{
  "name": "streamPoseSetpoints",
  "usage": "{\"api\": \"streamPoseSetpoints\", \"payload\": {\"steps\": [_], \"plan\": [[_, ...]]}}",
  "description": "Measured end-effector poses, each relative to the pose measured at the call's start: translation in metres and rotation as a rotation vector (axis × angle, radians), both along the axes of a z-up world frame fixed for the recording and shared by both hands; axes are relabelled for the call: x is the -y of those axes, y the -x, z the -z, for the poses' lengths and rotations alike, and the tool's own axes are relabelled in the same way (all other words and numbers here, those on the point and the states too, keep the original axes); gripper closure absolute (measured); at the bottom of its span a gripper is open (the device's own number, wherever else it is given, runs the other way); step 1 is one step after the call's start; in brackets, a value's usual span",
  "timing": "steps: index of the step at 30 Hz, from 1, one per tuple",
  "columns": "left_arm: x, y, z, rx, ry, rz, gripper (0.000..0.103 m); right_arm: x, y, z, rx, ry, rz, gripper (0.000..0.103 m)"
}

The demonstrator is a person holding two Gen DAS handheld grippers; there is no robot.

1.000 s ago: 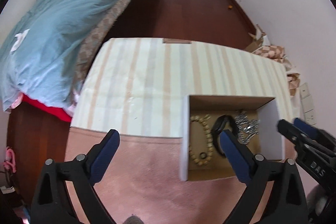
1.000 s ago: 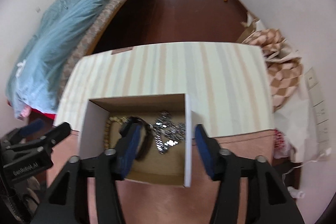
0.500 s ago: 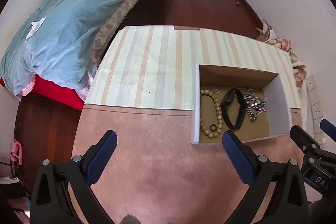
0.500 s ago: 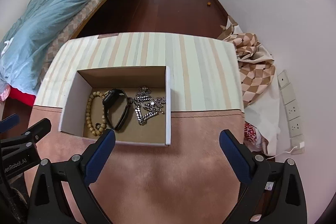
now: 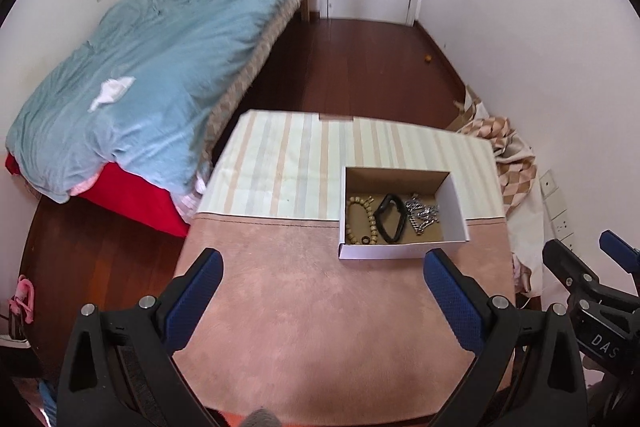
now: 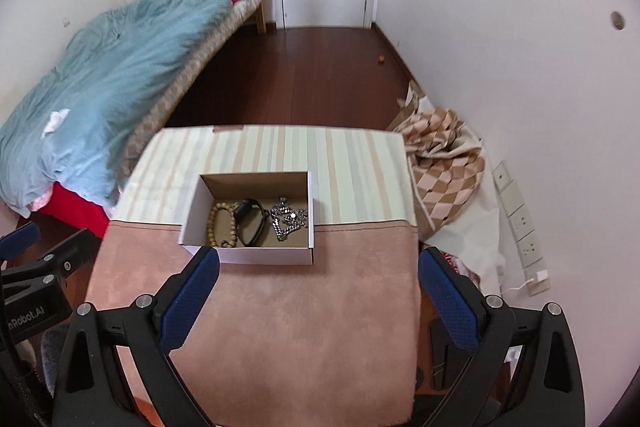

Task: Organize jewelry

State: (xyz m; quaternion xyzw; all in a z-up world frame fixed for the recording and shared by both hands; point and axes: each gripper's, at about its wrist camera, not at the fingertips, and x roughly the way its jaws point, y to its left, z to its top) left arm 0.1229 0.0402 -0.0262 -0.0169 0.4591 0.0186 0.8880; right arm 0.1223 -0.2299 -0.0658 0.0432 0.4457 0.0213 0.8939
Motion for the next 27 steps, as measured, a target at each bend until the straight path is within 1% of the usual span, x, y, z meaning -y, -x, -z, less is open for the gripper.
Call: {"api": "streamPoseSetpoints", "payload": {"steps": [4,6,9,10,15,19,22,27], "plan": [[0.0,0.023,-0.025,0.03,0.006,0.006,0.001,0.006,0.032,-0.033,0.052,-0.004,0.005,0.002],[-0.001,0.035,-0.037,0.043,0.016,0.009,0.001,0.006,0.044,-0.046,0.075,0.002,0.01,0.002],[-0.001,0.051,-0.051,0.066,0.01,0.007,0.001,0.007,0.064,-0.065,0.105,-0.002,0.014,0.002],[-0.001,0.056,-0.056,0.076,0.007,0.009,0.001,0.007,0.067,-0.069,0.111,-0.001,0.014,0.0],[-0.002,0.077,-0.075,0.107,-0.001,0.014,0.001,0.008,0.095,-0.095,0.158,0.004,0.013,0.0],[-0.002,0.09,-0.084,0.121,0.004,0.016,0.001,0.01,0.113,-0.111,0.188,0.009,0.017,0.0],[-0.001,0.095,-0.085,0.114,0.013,0.02,0.001,0.011,0.124,-0.118,0.197,0.014,0.018,0.0],[0.0,0.096,-0.079,0.089,0.008,0.016,0.001,0.013,0.126,-0.118,0.183,0.009,0.02,0.0]]}}
